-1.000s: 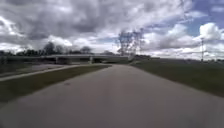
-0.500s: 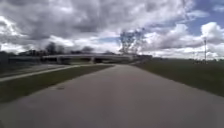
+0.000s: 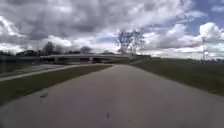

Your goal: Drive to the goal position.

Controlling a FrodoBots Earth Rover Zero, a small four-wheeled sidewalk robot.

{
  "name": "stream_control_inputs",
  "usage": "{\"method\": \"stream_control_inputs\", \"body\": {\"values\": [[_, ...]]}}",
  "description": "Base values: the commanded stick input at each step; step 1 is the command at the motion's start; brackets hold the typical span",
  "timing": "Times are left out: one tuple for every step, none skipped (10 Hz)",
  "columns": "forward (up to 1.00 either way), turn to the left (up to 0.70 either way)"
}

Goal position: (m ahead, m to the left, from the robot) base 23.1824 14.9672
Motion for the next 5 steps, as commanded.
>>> {"method": "stream_control_inputs", "body": {"values": [[1.00, -0.12], [1.00, -0.12], [1.00, -0.12], [1.00, -0.12], [1.00, -0.10]]}}
